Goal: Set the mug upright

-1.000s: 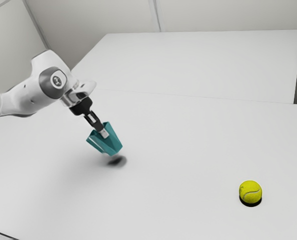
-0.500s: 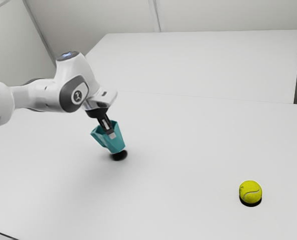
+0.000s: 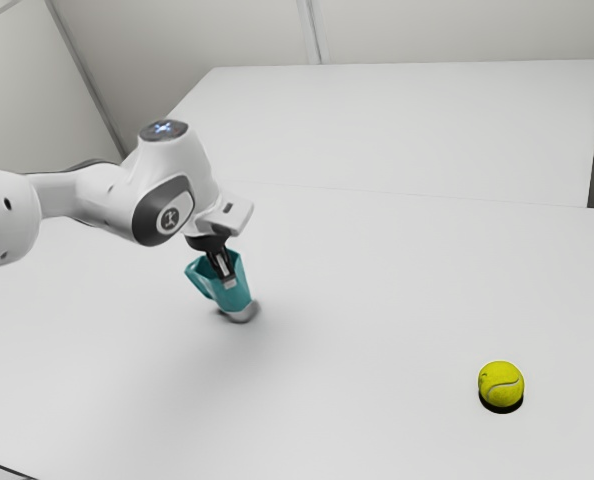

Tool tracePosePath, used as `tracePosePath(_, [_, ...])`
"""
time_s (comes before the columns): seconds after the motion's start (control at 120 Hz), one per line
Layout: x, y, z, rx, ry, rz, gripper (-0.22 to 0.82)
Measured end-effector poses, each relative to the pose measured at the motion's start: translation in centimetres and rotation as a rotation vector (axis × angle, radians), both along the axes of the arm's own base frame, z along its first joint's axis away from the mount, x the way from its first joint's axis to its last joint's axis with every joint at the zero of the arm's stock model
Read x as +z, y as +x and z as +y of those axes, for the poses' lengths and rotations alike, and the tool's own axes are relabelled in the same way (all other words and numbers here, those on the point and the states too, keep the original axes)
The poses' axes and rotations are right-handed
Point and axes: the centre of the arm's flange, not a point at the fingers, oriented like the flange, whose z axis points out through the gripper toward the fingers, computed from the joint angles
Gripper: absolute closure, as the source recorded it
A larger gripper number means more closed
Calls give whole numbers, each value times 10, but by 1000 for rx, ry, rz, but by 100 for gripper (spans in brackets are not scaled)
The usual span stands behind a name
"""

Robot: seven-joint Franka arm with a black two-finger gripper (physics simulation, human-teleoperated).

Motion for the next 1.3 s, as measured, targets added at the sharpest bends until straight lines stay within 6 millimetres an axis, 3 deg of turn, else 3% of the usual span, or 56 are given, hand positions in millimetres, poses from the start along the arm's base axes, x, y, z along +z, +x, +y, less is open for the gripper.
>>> tracePosePath(0.217, [-14, -3, 9, 47, 20, 16, 79])
tracePosePath(0.525, [-18, -4, 21, 108, 22, 14, 74])
tracePosePath(1.067, [-15, -2, 18, 136, 13, -1, 37])
tracePosePath(1.3, [2, -1, 7, 133, -11, -31, 27])
